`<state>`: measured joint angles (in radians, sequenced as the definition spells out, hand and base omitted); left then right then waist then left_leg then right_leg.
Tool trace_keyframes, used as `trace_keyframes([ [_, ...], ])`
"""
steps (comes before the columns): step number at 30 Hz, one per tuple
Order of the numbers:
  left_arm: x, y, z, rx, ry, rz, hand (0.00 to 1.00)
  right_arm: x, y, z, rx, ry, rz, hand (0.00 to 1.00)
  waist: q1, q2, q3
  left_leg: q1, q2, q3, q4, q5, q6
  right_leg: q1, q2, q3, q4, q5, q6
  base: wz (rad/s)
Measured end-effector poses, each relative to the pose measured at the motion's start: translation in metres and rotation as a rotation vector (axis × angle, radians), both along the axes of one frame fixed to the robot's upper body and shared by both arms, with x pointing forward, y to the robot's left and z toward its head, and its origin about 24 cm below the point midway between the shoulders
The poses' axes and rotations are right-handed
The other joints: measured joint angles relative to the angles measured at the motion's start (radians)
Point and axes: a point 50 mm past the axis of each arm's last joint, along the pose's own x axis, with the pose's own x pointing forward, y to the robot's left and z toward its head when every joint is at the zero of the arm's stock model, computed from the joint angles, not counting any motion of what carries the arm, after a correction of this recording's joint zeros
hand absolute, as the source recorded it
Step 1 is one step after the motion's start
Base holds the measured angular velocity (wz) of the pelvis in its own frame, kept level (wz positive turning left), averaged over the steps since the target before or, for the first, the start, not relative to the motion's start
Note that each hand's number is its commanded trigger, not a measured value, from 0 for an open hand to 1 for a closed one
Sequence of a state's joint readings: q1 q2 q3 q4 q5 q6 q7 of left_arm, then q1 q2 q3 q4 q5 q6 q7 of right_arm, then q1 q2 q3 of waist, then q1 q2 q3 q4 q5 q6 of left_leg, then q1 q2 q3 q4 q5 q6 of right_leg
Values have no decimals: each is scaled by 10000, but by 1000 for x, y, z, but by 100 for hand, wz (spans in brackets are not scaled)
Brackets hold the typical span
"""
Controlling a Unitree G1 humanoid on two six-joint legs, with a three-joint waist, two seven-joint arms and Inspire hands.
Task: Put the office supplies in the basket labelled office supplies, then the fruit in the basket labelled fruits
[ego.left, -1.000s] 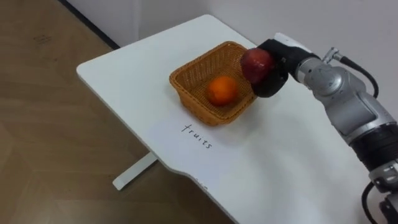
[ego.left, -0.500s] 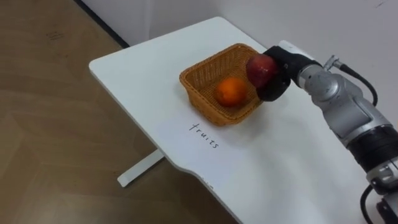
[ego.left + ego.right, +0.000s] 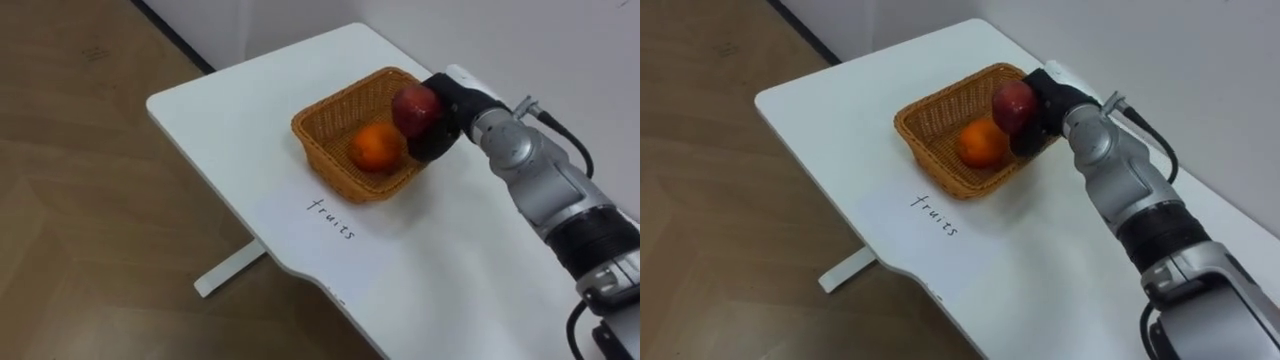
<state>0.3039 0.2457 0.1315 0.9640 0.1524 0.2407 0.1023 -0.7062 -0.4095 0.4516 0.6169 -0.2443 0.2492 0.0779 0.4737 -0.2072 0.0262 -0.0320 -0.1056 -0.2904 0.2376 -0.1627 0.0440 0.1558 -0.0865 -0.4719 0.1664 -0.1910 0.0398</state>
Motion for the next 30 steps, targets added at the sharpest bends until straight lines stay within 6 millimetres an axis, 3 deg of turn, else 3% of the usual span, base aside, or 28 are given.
trace_keyframes([
  [11,4,0,0,26,-284,-92,0,1,-4,4,-49,-983,-608,100,-33,-25,-26,-449,-104,-182,206,5,1,-253,-27,-246,12,0,0,6],
  [12,4,0,0,19,-278,-93,0,1,-4,5,-44,-1141,-623,80,-14,-34,-33,-490,-109,-201,215,9,5,-269,-30,-256,13,0,0,7],
  [14,3,0,0,22,-269,-96,0,2,-3,6,-33,-1351,-633,11,-8,-29,-28,-526,-121,-228,223,12,8,-286,-33,-261,15,0,0,7],
  [15,4,0,0,16,-277,-95,0,2,-3,7,-18,-1464,-651,0,-9,-31,-30,-555,-124,-252,232,12,8,-305,-32,-260,15,0,0,7],
  [24,7,-2,0,-55,-384,-288,0,3,-8,4,204,-1553,-1016,0,-23,-95,-74,-930,-160,-383,388,17,-7,-558,-16,-286,44,0,0,5],
  [30,8,-1,0,-56,-414,-321,0,5,-8,9,369,-1724,-1151,0,-27,-76,-40,-1054,-160,-377,407,20,-10,-675,-19,-374,49,0,0,0],
])
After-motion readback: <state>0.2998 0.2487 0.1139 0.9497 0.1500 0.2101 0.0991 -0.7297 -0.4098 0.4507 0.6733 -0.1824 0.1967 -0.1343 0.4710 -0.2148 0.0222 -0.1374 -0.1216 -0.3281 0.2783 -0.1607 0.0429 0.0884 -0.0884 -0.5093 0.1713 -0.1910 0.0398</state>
